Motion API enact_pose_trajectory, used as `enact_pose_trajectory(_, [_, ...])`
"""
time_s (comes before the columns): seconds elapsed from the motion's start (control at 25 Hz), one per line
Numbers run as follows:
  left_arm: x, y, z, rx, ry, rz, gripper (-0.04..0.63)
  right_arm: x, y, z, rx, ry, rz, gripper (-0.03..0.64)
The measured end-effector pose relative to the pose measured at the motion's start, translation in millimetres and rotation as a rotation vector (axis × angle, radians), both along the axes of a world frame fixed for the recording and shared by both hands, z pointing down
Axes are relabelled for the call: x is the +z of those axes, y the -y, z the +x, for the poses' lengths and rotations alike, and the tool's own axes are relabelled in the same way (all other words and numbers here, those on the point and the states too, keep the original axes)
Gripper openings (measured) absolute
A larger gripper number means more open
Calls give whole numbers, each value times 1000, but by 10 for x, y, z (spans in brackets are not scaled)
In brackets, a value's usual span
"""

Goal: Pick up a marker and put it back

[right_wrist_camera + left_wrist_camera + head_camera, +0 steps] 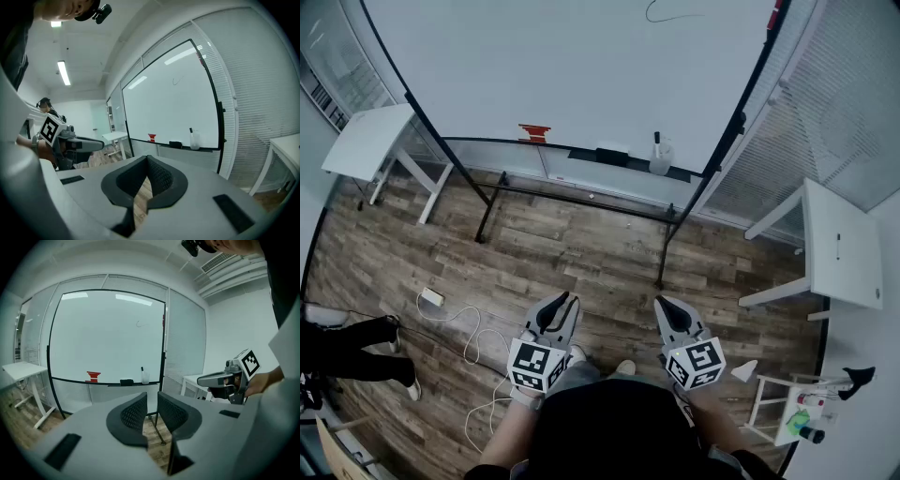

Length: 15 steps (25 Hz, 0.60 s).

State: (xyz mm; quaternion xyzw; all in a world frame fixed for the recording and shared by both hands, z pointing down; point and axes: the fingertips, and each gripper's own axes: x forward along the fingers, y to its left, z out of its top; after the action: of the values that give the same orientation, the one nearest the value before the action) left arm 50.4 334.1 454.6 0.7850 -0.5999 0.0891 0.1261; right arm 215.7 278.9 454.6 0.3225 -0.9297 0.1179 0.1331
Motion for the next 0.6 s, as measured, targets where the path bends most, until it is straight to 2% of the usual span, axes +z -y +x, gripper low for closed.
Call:
enact_pose_trajectory(0.28, [-53,-53,-450,-6,-5,28,75,-54,-49,-332,35,-3,19,28])
enact_pose_trajectory(0.6, [80,-77,-1054,28,-38,28,21,-87,124,-677,142,-10,63,31])
